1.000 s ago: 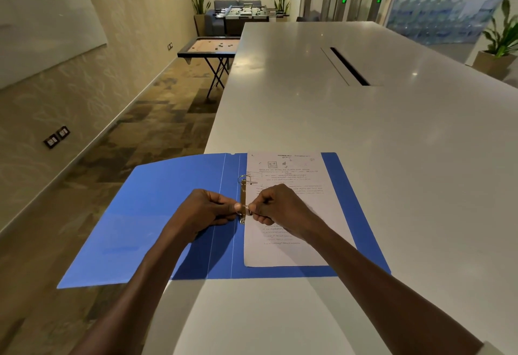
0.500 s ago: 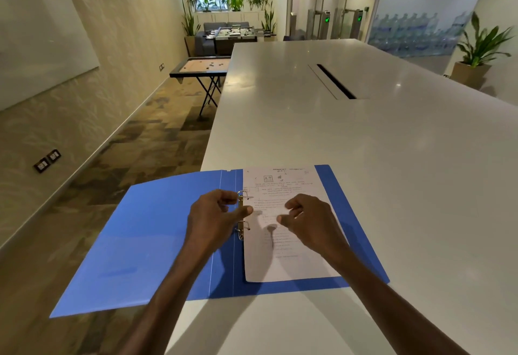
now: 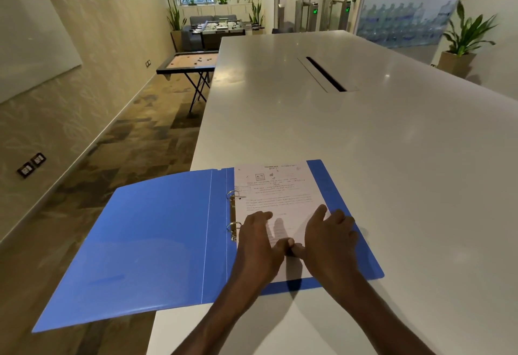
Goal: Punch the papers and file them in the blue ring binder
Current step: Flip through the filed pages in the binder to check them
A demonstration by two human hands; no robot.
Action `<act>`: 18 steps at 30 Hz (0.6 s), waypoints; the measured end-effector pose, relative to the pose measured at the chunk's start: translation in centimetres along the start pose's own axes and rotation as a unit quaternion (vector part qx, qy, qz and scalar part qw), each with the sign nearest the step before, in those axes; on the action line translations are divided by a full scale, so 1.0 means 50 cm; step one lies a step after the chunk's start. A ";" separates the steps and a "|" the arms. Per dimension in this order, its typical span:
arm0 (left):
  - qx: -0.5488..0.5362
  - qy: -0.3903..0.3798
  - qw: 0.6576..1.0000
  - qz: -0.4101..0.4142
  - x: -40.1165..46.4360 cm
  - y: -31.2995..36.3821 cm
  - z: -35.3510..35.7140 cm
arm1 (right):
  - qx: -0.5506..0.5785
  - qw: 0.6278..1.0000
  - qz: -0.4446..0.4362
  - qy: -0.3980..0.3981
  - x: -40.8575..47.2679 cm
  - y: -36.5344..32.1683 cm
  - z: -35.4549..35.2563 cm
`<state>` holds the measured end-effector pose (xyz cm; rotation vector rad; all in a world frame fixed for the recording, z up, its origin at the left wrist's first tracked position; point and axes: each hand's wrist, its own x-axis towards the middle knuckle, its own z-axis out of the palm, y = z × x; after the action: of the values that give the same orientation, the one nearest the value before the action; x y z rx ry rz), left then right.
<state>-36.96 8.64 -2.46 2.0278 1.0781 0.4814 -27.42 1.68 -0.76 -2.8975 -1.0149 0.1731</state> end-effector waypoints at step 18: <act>0.020 0.000 1.000 -0.017 0.000 -0.010 0.027 | -0.012 0.996 0.038 -0.080 0.035 -0.001 -0.019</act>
<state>-36.36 8.19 -3.72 2.0403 1.1297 0.4452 -25.97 2.77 0.03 -2.9852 -0.9351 0.4050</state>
